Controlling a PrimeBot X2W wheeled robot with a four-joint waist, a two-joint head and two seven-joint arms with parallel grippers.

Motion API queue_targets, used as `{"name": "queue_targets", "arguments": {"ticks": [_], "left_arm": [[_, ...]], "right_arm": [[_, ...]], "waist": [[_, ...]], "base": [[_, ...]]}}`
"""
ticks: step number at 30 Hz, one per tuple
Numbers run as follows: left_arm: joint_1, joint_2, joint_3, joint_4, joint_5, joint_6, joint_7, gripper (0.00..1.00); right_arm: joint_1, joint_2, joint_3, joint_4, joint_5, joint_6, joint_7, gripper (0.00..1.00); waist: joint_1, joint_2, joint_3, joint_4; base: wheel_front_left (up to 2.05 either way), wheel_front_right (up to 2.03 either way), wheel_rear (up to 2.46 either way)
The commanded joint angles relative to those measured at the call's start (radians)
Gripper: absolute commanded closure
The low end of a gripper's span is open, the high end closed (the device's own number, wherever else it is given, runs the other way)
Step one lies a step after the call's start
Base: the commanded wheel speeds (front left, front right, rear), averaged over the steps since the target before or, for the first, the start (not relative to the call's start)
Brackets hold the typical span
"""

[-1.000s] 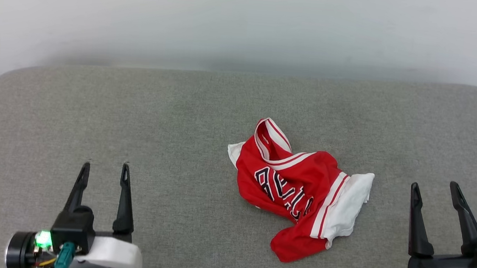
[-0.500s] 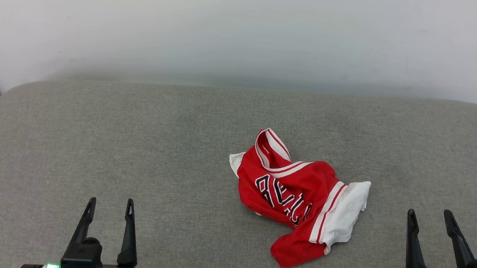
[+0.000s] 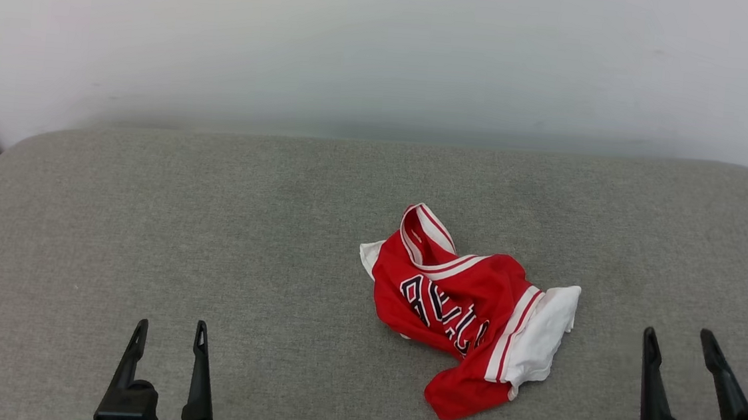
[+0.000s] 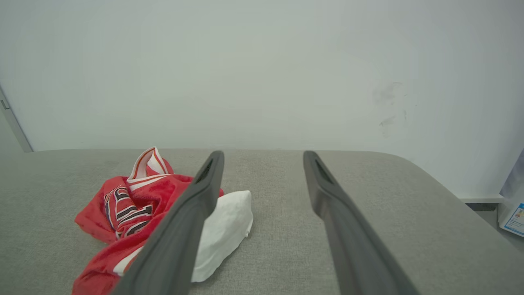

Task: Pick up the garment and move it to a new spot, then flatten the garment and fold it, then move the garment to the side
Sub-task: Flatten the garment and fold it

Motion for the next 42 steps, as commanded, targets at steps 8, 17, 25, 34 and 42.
{"name": "queue_targets", "arguments": {"ticks": [8, 17, 25, 34, 42], "left_arm": [[0.003, -0.019, 0.022, -0.004, 0.017, -0.019, -0.003, 0.0], [-0.009, -0.03, 0.053, -0.016, 0.021, -0.033, -0.003, 0.0], [-0.036, -0.042, 0.068, -0.021, 0.023, -0.047, -0.003, 0.0], [-0.093, -0.055, 0.072, -0.041, 0.032, -0.062, -0.003, 0.0], [-0.159, -0.064, 0.055, -0.056, 0.028, -0.071, -0.003, 0.0]], "right_arm": [[-0.149, 0.001, -0.003, -0.08, -0.094, 0.0, -0.002, 0.0], [-0.434, -0.128, 0.163, 0.034, -0.164, 0.0, -0.002, 0.0], [-0.671, -0.362, 0.45, 0.207, 0.094, 0.0, 0.343, 0.0], [-0.878, -0.631, 0.871, 0.162, 0.551, 0.0, 0.81, 0.0], [-1.013, -0.684, 1.056, 0.22, 0.74, 0.0, 0.99, 0.0]], "waist": [[0.0, 0.0, 0.012, -0.001], [0.0, 0.0, 0.049, -0.034], [0.0, 0.0, 0.089, -0.04], [0.0, 0.0, 0.193, -0.018], [0.0, 0.0, 0.305, 0.035]], "base": [[0.0, 0.0, 0.0], [0.0, 0.0, 0.0], [0.0, 0.0, 0.0], [0.0, 0.0, 0.0], [0.0, 0.0, 0.0]]}}
